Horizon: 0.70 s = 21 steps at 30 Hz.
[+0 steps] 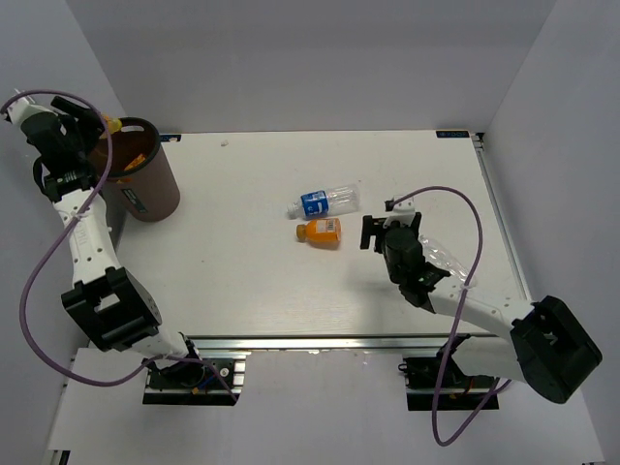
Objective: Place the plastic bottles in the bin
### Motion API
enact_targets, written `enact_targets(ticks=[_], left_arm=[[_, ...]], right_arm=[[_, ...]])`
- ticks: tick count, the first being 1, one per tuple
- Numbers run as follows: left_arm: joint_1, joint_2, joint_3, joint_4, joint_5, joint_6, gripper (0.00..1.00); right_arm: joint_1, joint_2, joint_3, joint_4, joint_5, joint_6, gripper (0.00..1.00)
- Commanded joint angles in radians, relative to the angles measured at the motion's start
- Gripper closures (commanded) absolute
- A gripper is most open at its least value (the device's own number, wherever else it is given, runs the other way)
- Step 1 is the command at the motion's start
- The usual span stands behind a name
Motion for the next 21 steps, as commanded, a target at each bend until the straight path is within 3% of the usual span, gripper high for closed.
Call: enact_targets(ticks=[1,3,5,8,9,11,12,18,21], left_arm=[[-0.002,-0.074,-0.003,-0.062,-0.271,0.061,0.87],[-0.002,-0.043,0.014,-0.099,-0.295,0.062,0.84],[-0.002,-0.020,0.027,-0.126,-0.297,0.059,0.72],[-0.003,0.006,0.026,-0.128,-0.279,0.059,0.07],[-0.003,0.005,0.014,-0.116,-0.262,0.064,0.02],[-0.003,-0.006,0.001,-0.085,-0.196,0.068,0.02],[-0.003,-0.011,0.000,-0.079,-0.176,0.068,0.02],[-0.020,-0.058,-0.041,0.005,0.086,0.022,0.02],[-0.089,-0.078,-0.035,-0.011,0.022,0.048,0.02]], right_arm=[[-0.006,0.043,0.061,0.018,0.038,0.022,0.11],[-0.006,0.064,0.075,0.012,0.015,0.035,0.11],[-0.006,0.093,0.101,-0.001,-0.015,0.041,0.11],[-0.006,0.127,0.138,-0.007,-0.172,-0.022,0.11],[-0.006,0.138,0.146,-0.005,-0.278,-0.099,0.11],[-0.006,0.162,0.167,-0.019,-0.449,-0.282,0.11],[-0.006,0.178,0.172,-0.024,-0.609,-0.470,0.11],[-0.019,0.280,0.290,-0.020,-0.722,-0.752,0.11],[-0.035,0.365,0.397,-0.142,-0.816,-0.821,0.11]])
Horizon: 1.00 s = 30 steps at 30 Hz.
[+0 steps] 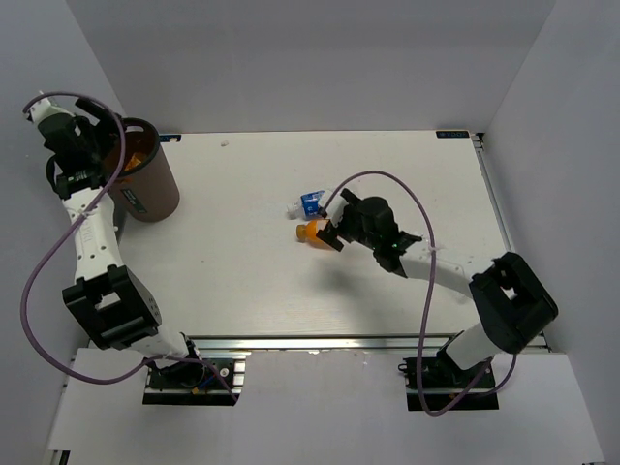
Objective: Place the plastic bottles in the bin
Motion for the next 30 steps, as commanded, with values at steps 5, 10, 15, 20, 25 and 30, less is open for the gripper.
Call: enact_targets(ticks=[5,10,15,20,25,30], left_arm=[[-0.110,-0.106,-0.017,0.023,0.038,0.025,0.02],[-0.223,-0.187,-0.069,0.040,-0.039,0.055,0.02],[-0.308,-0.232,-0.149,0.082,-0.016,0.062,0.02],[-0.343,-0.256,-0.224,0.131,0.039,0.027,0.02],[-0.408,-0.255,-0.318,0.208,0.087,-0.003,0.02],[-0.435,-0.229,-0.347,0.219,0.119,-0.009,0.02]], right_arm=[[-0.020,0.183,0.228,-0.186,-0.179,-0.161,0.11],[-0.020,0.237,0.222,-0.180,-0.190,-0.145,0.11],[-0.020,0.255,0.204,-0.190,-0.184,-0.107,0.11],[-0.020,0.296,0.187,-0.152,-0.135,-0.084,0.12],[-0.020,0.332,0.208,-0.168,-0.122,-0.061,0.20],[-0.022,0.301,0.155,-0.083,-0.125,-0.030,0.38]])
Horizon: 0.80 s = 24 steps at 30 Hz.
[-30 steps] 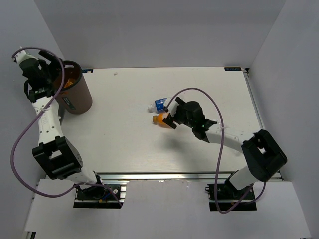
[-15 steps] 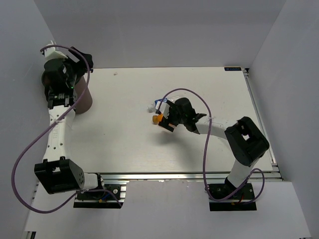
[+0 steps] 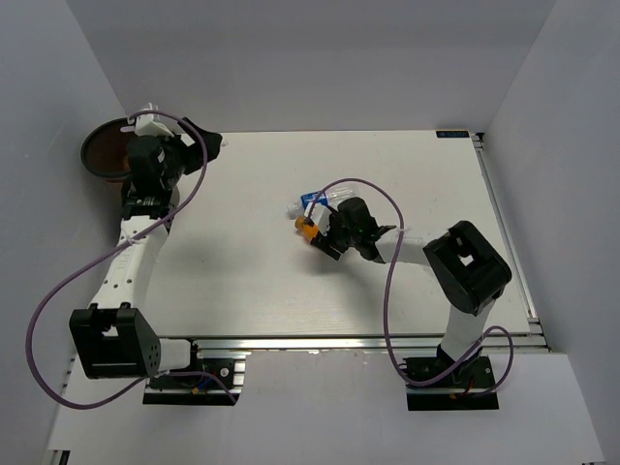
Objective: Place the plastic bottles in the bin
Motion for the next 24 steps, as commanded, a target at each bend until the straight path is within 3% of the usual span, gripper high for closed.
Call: enact_targets(ticks=[1,8,13,17,24], left_arm=[[-0.029,-0.001,-0.007,0.053,0.040,-0.010,0.02],[-0.103,0.060,-0.013,0.076,0.147,0.003,0.02],[-0.186,0.119,-0.016,0.119,0.233,-0.021,0.02],[-0.280,0.175,0.019,0.119,0.233,-0.038,0.02],[-0.383,0.237,0.045,0.197,0.245,-0.093,0.02]], right_arm=[[-0.002,-0.042,-0.033,0.095,-0.011,0.028,0.41],[-0.001,-0.135,-0.102,0.193,-0.086,0.072,0.54],[0.001,-0.264,-0.200,0.349,-0.160,0.175,0.55],[0.002,-0.338,-0.188,0.443,-0.140,0.316,0.57],[0.016,-0.306,-0.107,0.503,-0.040,0.440,0.58]])
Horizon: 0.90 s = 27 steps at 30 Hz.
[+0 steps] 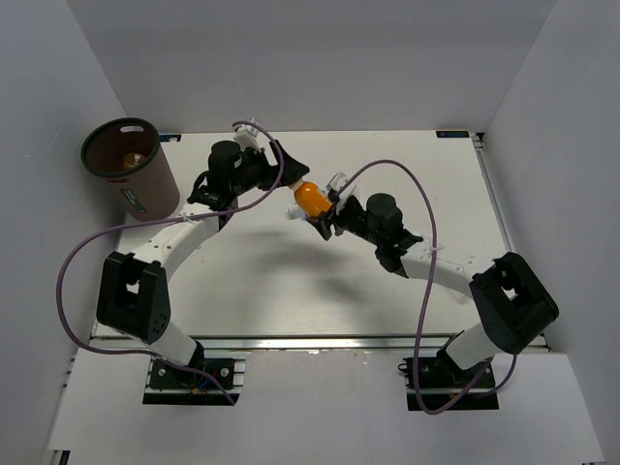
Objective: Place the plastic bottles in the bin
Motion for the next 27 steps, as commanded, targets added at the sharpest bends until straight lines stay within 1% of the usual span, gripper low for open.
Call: enact_targets(ticks=[1,5,8,10,12,13,15,16,17,19,20,23,25,27], left_arm=[[-0.039,0.003,0.057,0.073,0.019,-0.037,0.02],[-0.079,0.025,0.089,0.041,0.005,-0.020,0.02],[-0.083,0.023,0.091,0.042,0.007,-0.011,0.02],[-0.086,0.019,0.089,0.053,0.022,-0.013,0.13],[-0.089,0.016,0.089,0.065,0.031,-0.013,0.27],[-0.089,0.013,0.086,0.070,0.033,-0.013,0.41],[-0.089,0.003,0.078,0.085,0.033,-0.014,0.54],[-0.089,0.002,0.077,0.088,0.032,-0.013,0.63],[-0.089,-0.003,0.077,0.090,0.030,-0.011,0.66],[-0.089,-0.003,0.095,0.070,0.028,0.009,0.69],[-0.088,0.000,0.109,0.056,0.021,0.023,0.71],[-0.065,0.002,0.183,-0.040,-0.028,0.105,0.73],[-0.030,-0.004,0.215,-0.068,-0.056,0.112,0.74],[0.056,-0.010,0.235,-0.067,-0.041,0.086,0.75]], right_arm=[[0.008,0.034,0.068,0.107,0.066,0.097,0.58],[0.019,0.045,0.074,0.201,0.122,0.140,0.56],[0.022,0.046,0.074,0.254,0.148,0.155,0.56],[0.022,0.046,0.071,0.268,0.157,0.158,0.54],[0.025,0.046,0.065,0.282,0.162,0.160,0.50],[0.025,0.045,0.061,0.288,0.163,0.154,0.48],[0.025,0.040,0.042,0.301,0.165,0.155,0.43],[0.025,0.035,0.038,0.301,0.160,0.151,0.40],[0.025,0.034,0.026,0.299,0.159,0.151,0.32],[0.025,0.020,0.012,0.287,0.151,0.151,0.22],[0.025,0.012,-0.008,0.282,0.151,0.152,0.12],[0.024,-0.015,-0.039,0.256,0.163,0.155,0.11],[0.025,-0.032,-0.048,0.215,0.187,0.151,0.10],[0.024,-0.037,-0.056,0.189,0.208,0.131,0.11]])
